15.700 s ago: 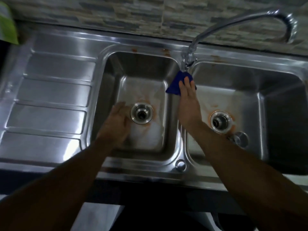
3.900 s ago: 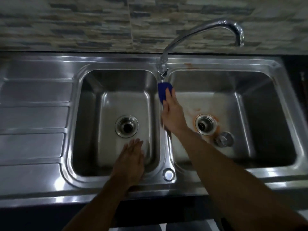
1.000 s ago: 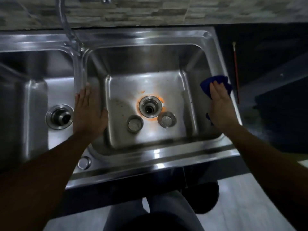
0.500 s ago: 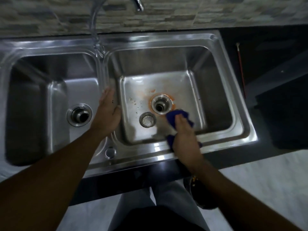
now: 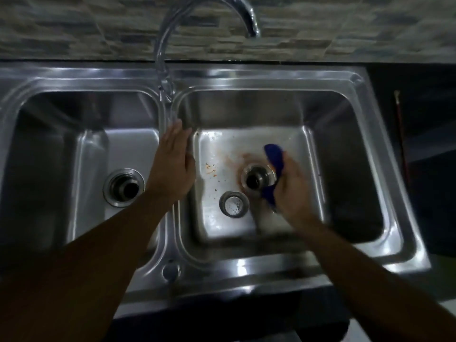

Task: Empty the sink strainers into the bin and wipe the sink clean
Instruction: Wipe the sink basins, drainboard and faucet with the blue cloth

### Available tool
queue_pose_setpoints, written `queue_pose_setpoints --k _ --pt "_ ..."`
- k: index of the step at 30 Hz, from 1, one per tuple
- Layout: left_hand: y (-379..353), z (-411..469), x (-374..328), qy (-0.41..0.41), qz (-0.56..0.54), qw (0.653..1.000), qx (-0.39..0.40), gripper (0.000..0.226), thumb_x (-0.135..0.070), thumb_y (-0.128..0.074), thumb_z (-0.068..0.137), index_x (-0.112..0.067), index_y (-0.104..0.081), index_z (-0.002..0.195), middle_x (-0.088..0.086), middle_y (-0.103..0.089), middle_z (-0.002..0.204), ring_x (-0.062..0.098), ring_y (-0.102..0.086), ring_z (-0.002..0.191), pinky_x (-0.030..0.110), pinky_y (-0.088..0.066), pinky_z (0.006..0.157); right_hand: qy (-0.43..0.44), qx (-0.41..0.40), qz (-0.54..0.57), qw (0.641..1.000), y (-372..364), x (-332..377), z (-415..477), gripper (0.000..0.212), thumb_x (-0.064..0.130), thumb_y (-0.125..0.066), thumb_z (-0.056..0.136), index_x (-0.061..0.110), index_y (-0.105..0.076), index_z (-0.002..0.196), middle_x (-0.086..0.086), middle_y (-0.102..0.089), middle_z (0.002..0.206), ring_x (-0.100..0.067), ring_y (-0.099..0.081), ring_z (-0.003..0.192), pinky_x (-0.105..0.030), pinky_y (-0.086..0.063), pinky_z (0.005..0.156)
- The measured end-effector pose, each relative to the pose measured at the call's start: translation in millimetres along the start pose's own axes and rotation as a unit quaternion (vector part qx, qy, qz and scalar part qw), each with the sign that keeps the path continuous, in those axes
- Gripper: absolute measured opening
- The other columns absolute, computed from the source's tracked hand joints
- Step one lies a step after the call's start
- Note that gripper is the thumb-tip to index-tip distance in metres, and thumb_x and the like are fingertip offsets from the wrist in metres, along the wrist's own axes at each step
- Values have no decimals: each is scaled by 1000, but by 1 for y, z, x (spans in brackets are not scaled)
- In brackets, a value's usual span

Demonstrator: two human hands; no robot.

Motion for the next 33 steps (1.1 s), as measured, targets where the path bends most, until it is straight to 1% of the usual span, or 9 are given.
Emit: queue_pose_setpoints --k 4,9,14,18,21,23,26,28,33 --pt "-11 3 4 8 42 998 -49 51 -19 -36 102 -3 -40 151 17 -32 162 29 -23 154 48 -20 126 -42 -33 -122 991 17 -81 97 65 -6 -49 91 12 -34 152 -14 -43 150 -32 -45 136 -44 -37 115" --pt "-18 11 11 22 62 996 -64 51 -16 -37 101 -5 -41 151 15 -36 160 26 -27 153 47 -23 126 -73 111 -342 930 -21 -150 160 77 5 -49 92 2 -9 157 -20 -3 165 -39 -3 153 -49 -8 125" --pt "-20 13 9 30 79 995 -60 51 -12 -38 99 -3 -43 149 16 -36 160 28 -28 152 45 -21 127 -69 107 -364 923 -106 -81 142 76 28 -38 96 -5 -3 156 -25 -2 164 -46 -7 150 -55 -18 119" --pt "-20 14 8 37 80 994 -61 50 -12 -38 99 -2 -44 147 16 -36 160 28 -28 152 45 -20 127 68 164 -326 928 -197 10 126 69 16 -30 97 -3 1 156 -24 1 164 -46 -7 150 -54 -21 118" --pt "-19 14 8 50 78 994 -56 50 -15 -35 100 -5 -44 148 12 -34 162 23 -24 154 43 -19 127 195 247 -245 917 -246 57 116 69 27 -37 104 4 -1 158 -18 5 166 -41 1 152 -53 -12 122" --pt "-19 14 8 52 76 994 -57 51 -16 -34 100 -6 -44 149 11 -34 162 22 -23 154 43 -19 127 227 256 -203 917 -242 58 113 67 31 -34 106 6 -1 159 -14 5 167 -34 5 154 -50 -4 123" --pt "-17 14 6 48 73 994 -59 51 -13 -35 98 -4 -45 147 13 -36 160 24 -25 153 46 -22 126 318 246 -258 878 -216 22 117 65 37 -29 105 12 -5 159 -9 0 168 -30 -2 155 -48 -10 123" --pt "-17 15 5 37 68 995 -59 51 -10 -38 96 -2 -46 146 16 -37 159 27 -27 152 48 -22 126 331 227 -271 875 -189 -9 130 64 36 -32 104 15 -10 160 -6 -6 168 -31 -10 154 -50 -15 121" --pt "-16 13 4 39 75 994 -62 51 -9 -41 96 -3 -45 147 15 -37 159 26 -27 152 45 -22 126 185 162 -280 928 -95 -107 167 61 33 -32 104 21 -10 160 -1 -6 168 -31 -9 154 -58 -18 121"
Point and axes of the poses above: each hand's wrist, its own z-axis towards the middle knuckle, its own y-axis out of the back of the hand, x = y × z, the point moved 4 cm from there along z, towards the middle knuckle
